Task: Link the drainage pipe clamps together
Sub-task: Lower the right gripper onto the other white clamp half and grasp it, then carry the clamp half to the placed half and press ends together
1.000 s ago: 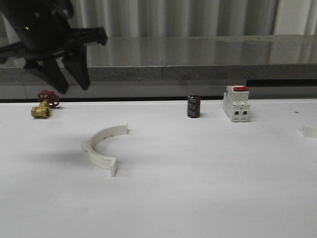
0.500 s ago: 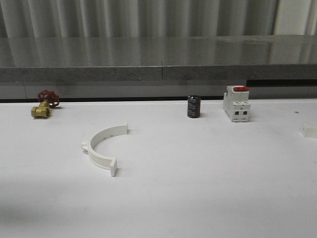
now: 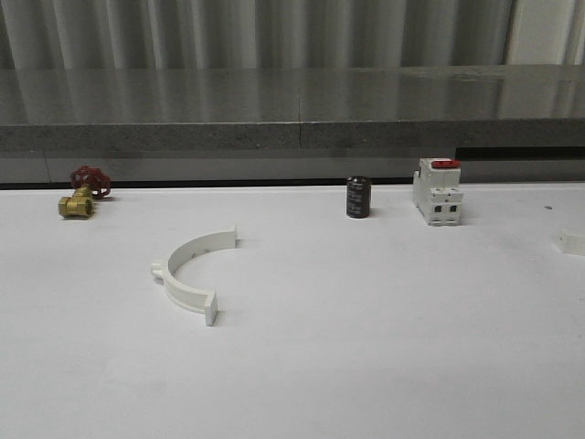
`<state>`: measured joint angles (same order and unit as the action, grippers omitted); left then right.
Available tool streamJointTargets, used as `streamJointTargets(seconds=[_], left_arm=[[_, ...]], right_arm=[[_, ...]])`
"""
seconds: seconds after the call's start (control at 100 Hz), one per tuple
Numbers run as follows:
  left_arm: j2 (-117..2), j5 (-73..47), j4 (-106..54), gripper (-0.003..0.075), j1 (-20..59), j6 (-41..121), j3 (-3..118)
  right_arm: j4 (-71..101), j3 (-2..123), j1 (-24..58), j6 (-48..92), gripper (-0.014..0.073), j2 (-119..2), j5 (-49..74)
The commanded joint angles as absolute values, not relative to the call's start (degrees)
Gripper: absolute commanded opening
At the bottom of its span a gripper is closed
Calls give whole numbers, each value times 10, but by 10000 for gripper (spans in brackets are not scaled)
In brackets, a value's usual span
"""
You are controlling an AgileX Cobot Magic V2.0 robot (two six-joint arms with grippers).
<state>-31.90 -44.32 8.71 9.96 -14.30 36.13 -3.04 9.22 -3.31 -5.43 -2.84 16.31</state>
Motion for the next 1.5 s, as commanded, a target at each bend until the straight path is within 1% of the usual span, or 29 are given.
streamJointTargets(seconds=[0.0,0.15,0.31,0.38,0.43,0.45,0.48,0.5,0.55,0.57,0.58,0.62,0.65,0.69,0.84,0.95,1.13,1.49], left_arm=[[-278,-420,85,-21,98,-147,360],[-215,-437,75,-21,98,-147,334],[-169,-438,75,-21,98,-147,319],[-160,-438,79,-21,98,-147,318],[-157,-438,82,-21,98,-147,318],[-157,-439,83,-21,98,-147,318],[-157,-439,83,-21,98,-147,318],[-157,-439,83,-21,98,-147,318],[-158,-439,83,-21,98,-147,318],[-158,-439,83,-21,98,-147,318],[-158,-439,83,-21,98,-147,318],[-158,-439,83,-21,98,-147,318],[-158,-439,83,-21,98,-147,318],[-158,-439,83,-21,98,-147,318],[-158,-439,83,-21,98,-147,318],[-158,-439,83,-21,98,-147,318],[-158,-439,83,-21,98,-147,318],[-158,-439,83,-21,98,-147,318]], right_arm=[[-30,150,-36,-49,-66,-78,193],[-30,225,-36,-49,-66,-177,291],[-29,298,-36,-49,-63,-303,352],[-22,330,-36,-49,-31,-364,372],[-15,356,-36,-49,32,-412,383],[-11,362,-36,-49,70,-424,389],[0,378,-36,-49,143,-453,398],[0,387,-36,-49,175,-470,402],[8,407,-36,-49,310,-510,412],[9,414,-36,-49,343,-527,413],[9,417,-36,-49,375,-533,413],[9,431,-36,-49,456,-565,414],[9,441,-36,-49,496,-586,413],[9,456,-36,-49,525,-615,414],[9,511,-42,-64,519,-713,428],[12,550,-63,-66,519,-778,448],[21,605,-87,-66,519,-872,449],[31,683,-99,-66,519,-1022,450]])
